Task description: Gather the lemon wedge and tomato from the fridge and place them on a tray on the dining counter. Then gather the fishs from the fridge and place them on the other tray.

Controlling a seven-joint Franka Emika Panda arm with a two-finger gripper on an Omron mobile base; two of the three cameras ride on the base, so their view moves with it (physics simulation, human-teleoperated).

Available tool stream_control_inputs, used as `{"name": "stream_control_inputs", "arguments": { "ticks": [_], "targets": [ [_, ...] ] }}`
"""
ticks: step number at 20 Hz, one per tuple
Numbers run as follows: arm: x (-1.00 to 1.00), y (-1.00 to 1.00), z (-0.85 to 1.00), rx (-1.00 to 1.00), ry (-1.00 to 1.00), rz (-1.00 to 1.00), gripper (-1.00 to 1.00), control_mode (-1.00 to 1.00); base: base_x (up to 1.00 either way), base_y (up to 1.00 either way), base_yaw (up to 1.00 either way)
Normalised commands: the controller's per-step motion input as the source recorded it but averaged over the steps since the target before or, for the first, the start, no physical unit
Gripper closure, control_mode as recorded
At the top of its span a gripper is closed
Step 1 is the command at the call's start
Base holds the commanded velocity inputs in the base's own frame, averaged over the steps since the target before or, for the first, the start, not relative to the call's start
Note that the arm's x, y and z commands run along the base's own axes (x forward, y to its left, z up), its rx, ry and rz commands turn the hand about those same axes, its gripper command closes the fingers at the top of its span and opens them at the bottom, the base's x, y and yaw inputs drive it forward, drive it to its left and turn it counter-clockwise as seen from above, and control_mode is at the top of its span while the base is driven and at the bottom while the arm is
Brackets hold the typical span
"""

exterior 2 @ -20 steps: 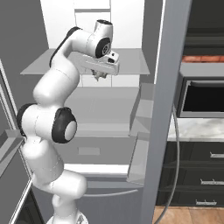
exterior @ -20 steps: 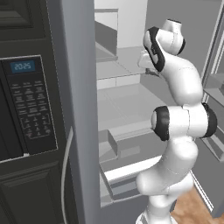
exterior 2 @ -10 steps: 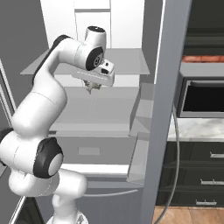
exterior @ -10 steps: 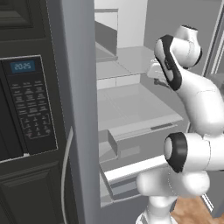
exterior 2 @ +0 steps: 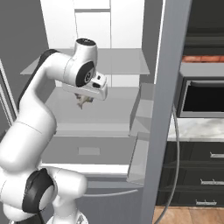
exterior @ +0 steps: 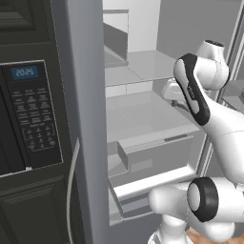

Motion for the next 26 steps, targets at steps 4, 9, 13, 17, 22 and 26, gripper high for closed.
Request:
{"name": "stream_control_inputs", "arguments": {
  "ticks": [4, 9, 13, 17, 22, 26],
  "targets": [
    [-0.12, 0.3, -0.4, -0.02, 0.06, 0.02, 1.0, -1.0, 0.0, 0.0, 0.0],
    [-0.02, 0.1, -0.15, -0.02, 0.04, 0.01, 1.0, -1.0, 0.0, 0.0, 0.0],
    [0.0, 0.0, 0.0, 0.0, 0.0, 0.0, 1.0, -1.0, 0.0, 0.0, 0.0],
    [0.0, 0.0, 0.0, 0.0, 0.0, 0.0, 1.0, -1.0, 0.0, 0.0, 0.0],
    [0.0, 0.0, 0.0, 0.0, 0.0, 0.0, 1.0, -1.0, 0.0, 0.0, 0.0],
    [0.0, 0.0, 0.0, 0.0, 0.0, 0.0, 1.0, 1.0, 0.0, 0.0, 0.0]
  ]
}}
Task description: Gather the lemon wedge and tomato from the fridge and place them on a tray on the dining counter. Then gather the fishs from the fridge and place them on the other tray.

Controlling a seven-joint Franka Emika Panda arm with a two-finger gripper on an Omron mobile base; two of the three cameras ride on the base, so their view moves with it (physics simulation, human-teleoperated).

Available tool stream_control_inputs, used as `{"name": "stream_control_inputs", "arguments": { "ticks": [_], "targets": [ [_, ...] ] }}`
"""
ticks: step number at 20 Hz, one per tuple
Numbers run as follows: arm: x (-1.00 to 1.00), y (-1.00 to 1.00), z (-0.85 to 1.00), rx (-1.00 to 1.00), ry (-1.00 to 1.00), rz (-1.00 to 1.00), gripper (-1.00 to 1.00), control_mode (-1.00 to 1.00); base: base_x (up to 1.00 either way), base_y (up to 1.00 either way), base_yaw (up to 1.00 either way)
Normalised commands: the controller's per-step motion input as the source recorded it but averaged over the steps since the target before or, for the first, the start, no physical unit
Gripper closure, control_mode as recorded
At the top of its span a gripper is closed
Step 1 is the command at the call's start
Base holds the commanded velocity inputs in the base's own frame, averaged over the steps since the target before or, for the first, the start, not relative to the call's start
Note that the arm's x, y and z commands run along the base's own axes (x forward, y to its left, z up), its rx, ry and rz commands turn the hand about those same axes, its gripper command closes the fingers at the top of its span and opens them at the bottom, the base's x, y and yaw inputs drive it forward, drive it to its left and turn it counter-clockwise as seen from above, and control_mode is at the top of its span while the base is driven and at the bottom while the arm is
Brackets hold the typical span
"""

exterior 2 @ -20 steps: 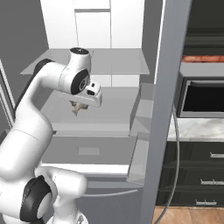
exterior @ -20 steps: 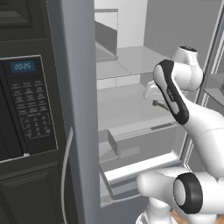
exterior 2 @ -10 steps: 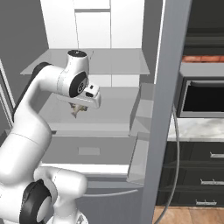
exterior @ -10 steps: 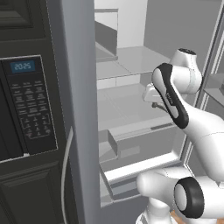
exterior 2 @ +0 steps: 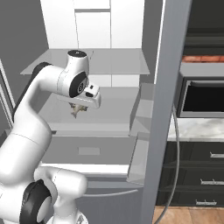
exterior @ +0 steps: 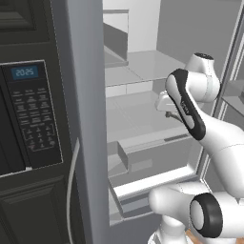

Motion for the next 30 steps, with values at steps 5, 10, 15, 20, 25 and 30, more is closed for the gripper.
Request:
{"name": "stream_control_inputs", "arguments": {
  "ticks": [5, 10, 15, 20, 25, 30],
  "targets": [
    [0.0, 0.0, 0.0, 0.0, 0.0, 0.0, 1.0, 1.0, 0.0, 0.0, 0.0],
    [0.0, 0.0, 0.0, 0.0, 0.0, 0.0, 1.0, 1.0, -0.39, 0.0, 0.0],
    [0.0, 0.0, 0.0, 0.0, 0.0, 0.0, 1.0, 1.0, -1.0, 0.0, 0.0],
    [0.0, 0.0, 0.0, 0.0, 0.0, 0.0, 1.0, 1.0, -1.0, 0.0, 0.0],
    [0.0, 0.0, 0.0, 0.0, 0.0, 0.0, 1.0, 1.0, -1.0, 0.0, 0.0],
    [0.0, 0.0, 0.0, 0.0, 0.0, 0.0, 1.0, 1.0, -1.0, 0.0, 0.0]
  ]
}}
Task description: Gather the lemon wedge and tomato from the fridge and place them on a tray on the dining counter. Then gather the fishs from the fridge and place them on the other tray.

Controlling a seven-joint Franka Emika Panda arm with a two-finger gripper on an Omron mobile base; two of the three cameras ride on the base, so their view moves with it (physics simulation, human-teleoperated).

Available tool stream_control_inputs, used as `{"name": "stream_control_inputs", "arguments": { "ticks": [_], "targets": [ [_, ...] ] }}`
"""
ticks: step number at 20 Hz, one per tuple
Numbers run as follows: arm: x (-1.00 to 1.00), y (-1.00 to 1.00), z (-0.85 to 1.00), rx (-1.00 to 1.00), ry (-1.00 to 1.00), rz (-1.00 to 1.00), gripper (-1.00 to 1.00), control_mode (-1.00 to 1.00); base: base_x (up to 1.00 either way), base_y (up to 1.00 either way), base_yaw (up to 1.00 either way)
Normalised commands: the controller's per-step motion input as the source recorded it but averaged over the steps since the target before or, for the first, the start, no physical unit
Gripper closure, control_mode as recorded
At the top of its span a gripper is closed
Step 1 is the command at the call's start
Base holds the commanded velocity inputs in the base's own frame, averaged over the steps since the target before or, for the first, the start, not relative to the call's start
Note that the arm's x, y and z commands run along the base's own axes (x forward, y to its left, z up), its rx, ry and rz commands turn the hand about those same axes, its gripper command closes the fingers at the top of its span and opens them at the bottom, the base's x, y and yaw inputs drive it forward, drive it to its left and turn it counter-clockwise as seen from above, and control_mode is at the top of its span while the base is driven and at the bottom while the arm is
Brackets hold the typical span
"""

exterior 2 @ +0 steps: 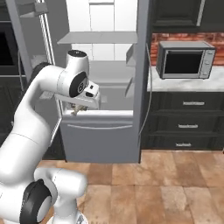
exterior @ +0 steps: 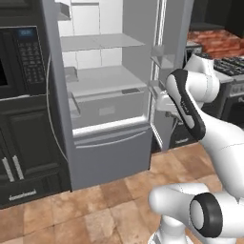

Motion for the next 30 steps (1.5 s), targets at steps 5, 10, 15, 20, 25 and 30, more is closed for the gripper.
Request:
{"name": "stream_control_inputs", "arguments": {
  "ticks": [5, 10, 15, 20, 25, 30],
  "targets": [
    [0.0, 0.0, 0.0, 0.0, 0.0, 0.0, 1.0, 1.0, -1.0, 0.01, 0.0],
    [0.0, 0.0, 0.0, 0.0, 0.0, 0.0, 1.0, 1.0, -1.0, 0.0, 0.0],
    [0.0, 0.0, 0.0, 0.0, 0.0, 0.0, 1.0, 1.0, -1.0, -0.05, -0.05],
    [0.0, 0.0, 0.0, 0.0, 0.0, 0.0, 1.0, 1.0, -1.0, -0.11, -0.04],
    [0.0, 0.0, 0.0, 0.0, 0.0, 0.0, 1.0, 1.0, -0.91, -0.19, -0.1],
    [0.0, 0.0, 0.0, 0.0, 0.0, 0.0, 1.0, 1.0, -0.74, -0.25, -0.38]
  ]
}}
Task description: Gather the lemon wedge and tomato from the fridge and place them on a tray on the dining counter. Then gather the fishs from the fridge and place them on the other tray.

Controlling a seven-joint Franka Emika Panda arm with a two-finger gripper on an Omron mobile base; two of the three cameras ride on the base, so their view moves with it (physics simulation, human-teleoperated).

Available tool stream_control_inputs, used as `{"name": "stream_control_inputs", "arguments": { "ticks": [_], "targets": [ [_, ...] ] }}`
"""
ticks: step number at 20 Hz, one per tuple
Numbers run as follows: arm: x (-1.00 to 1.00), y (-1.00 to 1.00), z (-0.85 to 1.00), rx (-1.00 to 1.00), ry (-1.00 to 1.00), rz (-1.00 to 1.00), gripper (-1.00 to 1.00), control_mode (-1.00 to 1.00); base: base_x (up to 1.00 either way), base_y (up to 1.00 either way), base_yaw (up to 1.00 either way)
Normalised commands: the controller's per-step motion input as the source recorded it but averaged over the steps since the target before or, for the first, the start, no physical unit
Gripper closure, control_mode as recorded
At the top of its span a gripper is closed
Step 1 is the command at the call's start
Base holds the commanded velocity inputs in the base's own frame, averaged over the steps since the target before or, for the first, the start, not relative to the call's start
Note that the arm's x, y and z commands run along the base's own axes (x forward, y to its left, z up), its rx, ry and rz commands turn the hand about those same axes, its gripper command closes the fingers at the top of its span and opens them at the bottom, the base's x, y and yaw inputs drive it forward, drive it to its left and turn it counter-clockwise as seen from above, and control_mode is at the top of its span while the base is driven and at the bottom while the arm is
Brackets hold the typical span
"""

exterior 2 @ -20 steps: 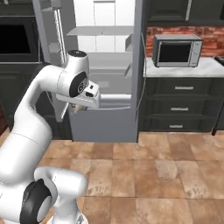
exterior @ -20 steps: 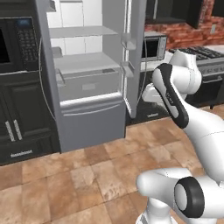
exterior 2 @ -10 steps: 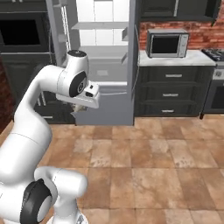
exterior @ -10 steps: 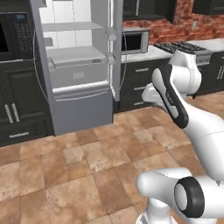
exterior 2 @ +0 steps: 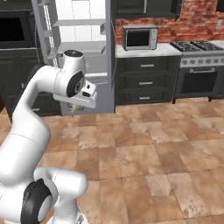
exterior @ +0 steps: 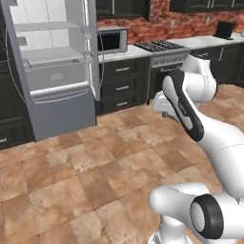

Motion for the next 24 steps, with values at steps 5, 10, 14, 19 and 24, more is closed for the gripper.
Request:
{"name": "stream_control_inputs", "arguments": {
  "ticks": [5, 10, 14, 19, 24],
  "targets": [
    [0.0, 0.0, 0.0, 0.0, 0.0, 0.0, 1.0, 1.0, -0.65, -0.39, -0.59],
    [0.0, 0.0, 0.0, 0.0, 0.0, 0.0, 1.0, 1.0, -0.39, -0.34, -0.64],
    [0.0, 0.0, 0.0, 0.0, 0.0, 0.0, 1.0, 1.0, -0.21, -0.36, -0.65],
    [0.0, 0.0, 0.0, 0.0, 0.0, 0.0, 1.0, 1.0, -0.3, -0.32, -0.58],
    [0.0, 0.0, 0.0, 0.0, 0.0, 0.0, 1.0, 1.0, -0.14, -0.5, -0.41]
  ]
}}
